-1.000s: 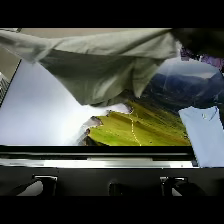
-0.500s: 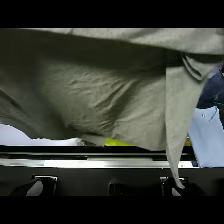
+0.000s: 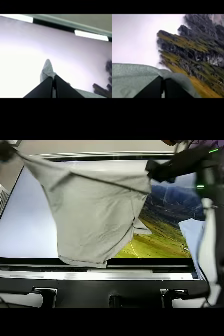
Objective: Fold the clothes and pants, and hang the long-sleeved shirts on hangers.
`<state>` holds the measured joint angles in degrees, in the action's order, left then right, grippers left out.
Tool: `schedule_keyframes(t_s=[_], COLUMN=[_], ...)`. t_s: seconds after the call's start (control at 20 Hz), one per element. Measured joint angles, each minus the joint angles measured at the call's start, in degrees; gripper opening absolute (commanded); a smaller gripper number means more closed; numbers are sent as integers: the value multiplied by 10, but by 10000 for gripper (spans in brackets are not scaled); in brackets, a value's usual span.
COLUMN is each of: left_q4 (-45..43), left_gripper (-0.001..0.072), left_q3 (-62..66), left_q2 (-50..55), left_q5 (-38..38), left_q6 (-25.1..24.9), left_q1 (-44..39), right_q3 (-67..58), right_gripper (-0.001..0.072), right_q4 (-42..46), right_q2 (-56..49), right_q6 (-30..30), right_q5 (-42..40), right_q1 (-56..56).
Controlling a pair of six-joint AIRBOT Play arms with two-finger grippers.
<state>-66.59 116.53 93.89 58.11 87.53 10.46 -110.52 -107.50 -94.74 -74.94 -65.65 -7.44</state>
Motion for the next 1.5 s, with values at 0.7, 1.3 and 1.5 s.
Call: schedule_keyframes(t_s=[0.7,1.3,1.5], left_q4=[3,-8,1], left_gripper=[462,462,462], left_q3=[-11,-631,-729], left_q2=[145,-287,-367], left_q5=[99,154,145], left_q6=[64,66,66], left_q1=[18,136,140], right_q3=[-7,376,466], right_gripper=[405,505,511], right_q4=[-71,-141,-191], right_q2=[-136,54,67], right_q6=[-80,-273,-311], right_q5=[4,-93,-40], right_q1=[67,187,188])
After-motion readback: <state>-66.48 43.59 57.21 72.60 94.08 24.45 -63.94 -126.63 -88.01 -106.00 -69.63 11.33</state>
